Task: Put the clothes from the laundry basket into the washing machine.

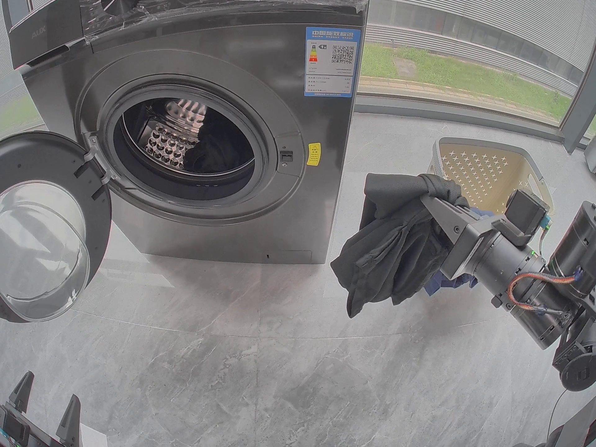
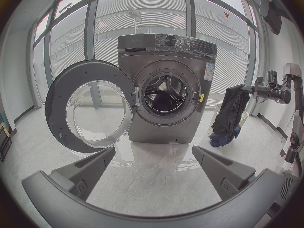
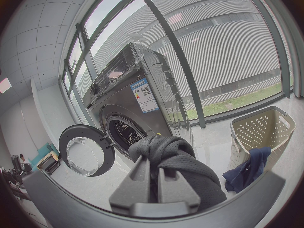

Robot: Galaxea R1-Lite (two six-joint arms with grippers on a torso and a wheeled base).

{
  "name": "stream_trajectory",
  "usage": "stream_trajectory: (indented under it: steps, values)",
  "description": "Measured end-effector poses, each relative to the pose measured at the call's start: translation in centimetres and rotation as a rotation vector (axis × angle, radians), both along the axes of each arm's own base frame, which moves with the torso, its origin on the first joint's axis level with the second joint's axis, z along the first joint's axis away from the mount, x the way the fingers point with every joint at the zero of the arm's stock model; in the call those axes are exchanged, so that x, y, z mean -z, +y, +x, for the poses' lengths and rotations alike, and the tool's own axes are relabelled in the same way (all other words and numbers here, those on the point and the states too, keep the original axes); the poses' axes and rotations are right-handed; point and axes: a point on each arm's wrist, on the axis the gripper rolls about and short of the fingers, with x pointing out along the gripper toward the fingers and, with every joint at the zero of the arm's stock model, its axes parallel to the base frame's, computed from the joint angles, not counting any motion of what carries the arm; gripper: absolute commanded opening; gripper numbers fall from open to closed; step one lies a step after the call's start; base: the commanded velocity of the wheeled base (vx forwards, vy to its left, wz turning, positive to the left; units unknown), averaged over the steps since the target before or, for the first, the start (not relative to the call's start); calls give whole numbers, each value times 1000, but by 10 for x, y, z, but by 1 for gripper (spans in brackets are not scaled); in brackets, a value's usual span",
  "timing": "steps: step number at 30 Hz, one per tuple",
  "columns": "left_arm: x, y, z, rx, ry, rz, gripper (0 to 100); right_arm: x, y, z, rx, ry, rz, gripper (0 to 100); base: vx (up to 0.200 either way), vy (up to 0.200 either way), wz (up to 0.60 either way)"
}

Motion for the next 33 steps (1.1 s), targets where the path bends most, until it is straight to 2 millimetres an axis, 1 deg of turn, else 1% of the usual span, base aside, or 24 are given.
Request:
stream_trajectory:
  steps: [15, 24, 30, 33]
  values:
    - [0, 0, 0, 1, 0, -4, 100, 2, 0, 0, -1, 6, -4, 0, 0, 200, 0]
    - [0, 0, 0, 0, 0, -4, 100, 3, 0, 0, -1, 9, -6, 0, 0, 0, 0]
    - [0, 0, 0, -2, 0, -4, 100, 3, 0, 0, 0, 10, -8, 0, -200, 0, 0]
    - [0, 0, 0, -2, 0, -4, 100, 3, 0, 0, 2, 10, -7, 0, 0, 0, 0]
